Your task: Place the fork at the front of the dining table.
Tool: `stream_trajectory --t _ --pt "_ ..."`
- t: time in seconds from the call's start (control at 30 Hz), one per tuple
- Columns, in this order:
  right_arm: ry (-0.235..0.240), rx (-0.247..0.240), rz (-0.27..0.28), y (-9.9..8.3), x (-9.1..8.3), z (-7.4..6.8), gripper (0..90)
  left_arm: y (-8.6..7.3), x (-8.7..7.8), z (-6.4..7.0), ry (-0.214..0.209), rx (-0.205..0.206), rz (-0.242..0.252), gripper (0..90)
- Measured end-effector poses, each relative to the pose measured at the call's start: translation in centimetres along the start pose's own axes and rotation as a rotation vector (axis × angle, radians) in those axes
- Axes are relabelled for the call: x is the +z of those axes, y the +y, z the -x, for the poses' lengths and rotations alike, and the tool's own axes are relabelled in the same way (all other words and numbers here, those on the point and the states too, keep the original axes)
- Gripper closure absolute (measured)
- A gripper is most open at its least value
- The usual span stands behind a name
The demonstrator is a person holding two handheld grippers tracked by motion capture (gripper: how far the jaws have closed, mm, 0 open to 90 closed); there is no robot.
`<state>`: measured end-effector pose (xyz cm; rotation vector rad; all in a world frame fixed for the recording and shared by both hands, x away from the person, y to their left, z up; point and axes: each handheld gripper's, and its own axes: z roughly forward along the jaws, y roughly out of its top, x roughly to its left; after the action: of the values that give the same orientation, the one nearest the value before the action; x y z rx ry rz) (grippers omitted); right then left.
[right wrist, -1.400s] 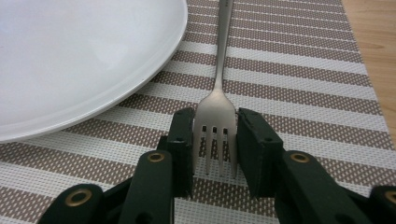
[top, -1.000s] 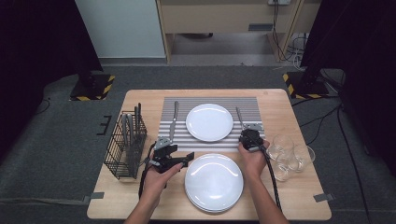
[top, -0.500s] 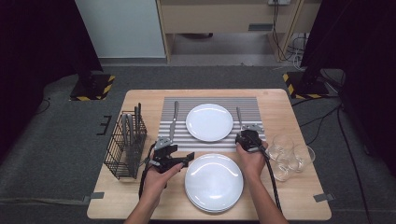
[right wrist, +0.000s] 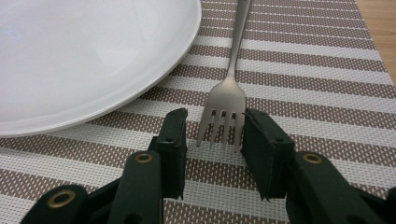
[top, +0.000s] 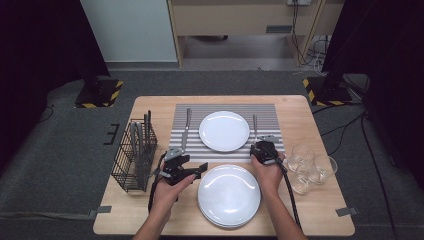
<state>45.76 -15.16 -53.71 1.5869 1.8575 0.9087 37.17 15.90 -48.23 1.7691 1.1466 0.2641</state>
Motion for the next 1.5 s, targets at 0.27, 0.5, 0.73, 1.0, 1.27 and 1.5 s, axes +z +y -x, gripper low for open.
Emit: stream_trajectory --t 0.27,0.5,0.73,1.0,1.27,1.5 --pt "-0.017 -0.003 0.0 0.0 0.0 0.3 62.5 0.0 0.0 0.1 -0.001 -0.002 -0.001 13.1" --pt "-0.026 0.0 -0.001 0.0 -0.1 0.7 63.8 0.0 0.1 0.1 0.0 0.0 -0.001 13.1" --pt "-0.015 -0.002 0.01 0.0 -0.1 0.7 59.0 0.0 0.0 0.1 -0.001 -0.001 0.0 13.1" --pt "0.026 -0.019 0.104 0.6 -1.3 0.8 38.6 -0.1 0.1 0.1 0.001 0.005 -0.005 13.0" --pt "0.091 -0.023 0.12 1.3 -2.2 1.1 17.1 -0.2 0.2 0.1 0.014 0.017 -0.008 12.9" --pt "0.134 -0.037 0.141 1.7 -3.3 0.9 9.7 -0.1 0.0 -0.1 0.021 0.019 -0.001 12.2"
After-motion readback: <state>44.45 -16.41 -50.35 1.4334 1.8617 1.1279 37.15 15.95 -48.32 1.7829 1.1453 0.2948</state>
